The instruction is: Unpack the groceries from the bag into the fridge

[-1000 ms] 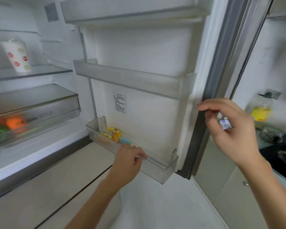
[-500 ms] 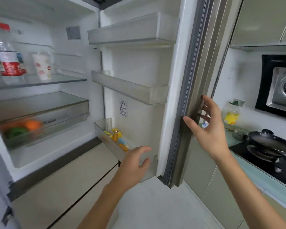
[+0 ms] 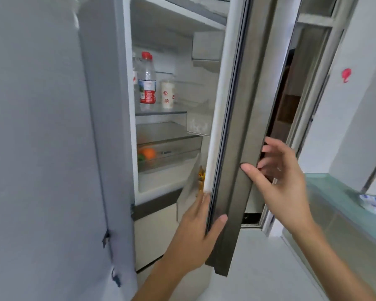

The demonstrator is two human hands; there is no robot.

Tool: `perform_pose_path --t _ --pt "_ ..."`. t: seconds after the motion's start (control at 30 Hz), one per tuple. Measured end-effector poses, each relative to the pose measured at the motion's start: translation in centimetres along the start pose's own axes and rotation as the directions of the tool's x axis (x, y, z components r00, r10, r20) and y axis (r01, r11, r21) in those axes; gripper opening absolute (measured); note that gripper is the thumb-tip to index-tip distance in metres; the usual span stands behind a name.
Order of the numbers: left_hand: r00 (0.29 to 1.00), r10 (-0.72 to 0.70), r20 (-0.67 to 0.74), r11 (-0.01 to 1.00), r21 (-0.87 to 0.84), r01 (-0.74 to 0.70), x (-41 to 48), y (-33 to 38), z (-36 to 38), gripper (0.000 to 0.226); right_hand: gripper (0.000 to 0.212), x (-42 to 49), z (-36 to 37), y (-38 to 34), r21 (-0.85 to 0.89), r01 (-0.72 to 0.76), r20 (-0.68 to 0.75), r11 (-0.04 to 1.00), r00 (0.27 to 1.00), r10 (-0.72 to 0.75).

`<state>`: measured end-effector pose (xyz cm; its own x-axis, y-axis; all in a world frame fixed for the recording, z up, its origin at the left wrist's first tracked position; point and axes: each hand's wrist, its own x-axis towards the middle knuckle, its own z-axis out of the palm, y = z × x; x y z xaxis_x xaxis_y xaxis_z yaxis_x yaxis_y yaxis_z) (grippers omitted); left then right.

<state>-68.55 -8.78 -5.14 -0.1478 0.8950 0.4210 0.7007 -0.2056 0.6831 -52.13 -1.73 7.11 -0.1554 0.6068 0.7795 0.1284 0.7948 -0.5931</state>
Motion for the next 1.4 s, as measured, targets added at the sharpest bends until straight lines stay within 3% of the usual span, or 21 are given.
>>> perform_pose_path --t 0.17,0.43,0.53,0.67,0.93,1.23,1.4 --pt "0.984 -0.105 -0.141 0.986 0.115 0.121 0.3 -3.4 -3.5 0.098 0.057 2.1 8.3 -0.8 0.026 0.110 0.090 0.994 0.990 -0.112" --pt "0.908 -0.092 -0.409 0.860 0.427 0.280 2.8 -9.0 -8.4 0.080 0.050 5.8 19.7 0.5 0.093 0.054 0.132 0.994 0.989 -0.066" --pt "0.860 -0.077 -0.504 0.829 0.446 0.336 3.9 -11.2 -9.6 0.059 0.043 6.9 23.0 1.4 0.075 0.153 0.107 0.985 0.981 -0.161" --pt "0.845 -0.100 -0.525 0.820 0.438 0.369 5.3 -12.8 -11.0 0.058 0.042 8.3 26.4 2.4 0.047 0.190 0.106 0.981 0.975 -0.195" --pt "0.821 -0.087 -0.565 0.791 0.461 0.401 7.5 -16.2 -13.0 0.028 0.039 10.1 30.2 3.3 0.084 0.157 0.145 0.984 0.975 -0.169" --pt "0.826 -0.241 -0.509 0.791 0.390 0.471 7.9 -15.3 -14.1 0.035 0.043 10.5 30.2 3.0 0.107 0.133 0.177 0.985 0.973 -0.151" --pt "0.825 -0.338 -0.453 0.799 0.326 0.506 5.7 -13.9 -14.1 0.046 0.021 9.9 28.5 2.6 0.171 0.076 0.288 0.982 0.950 -0.124"
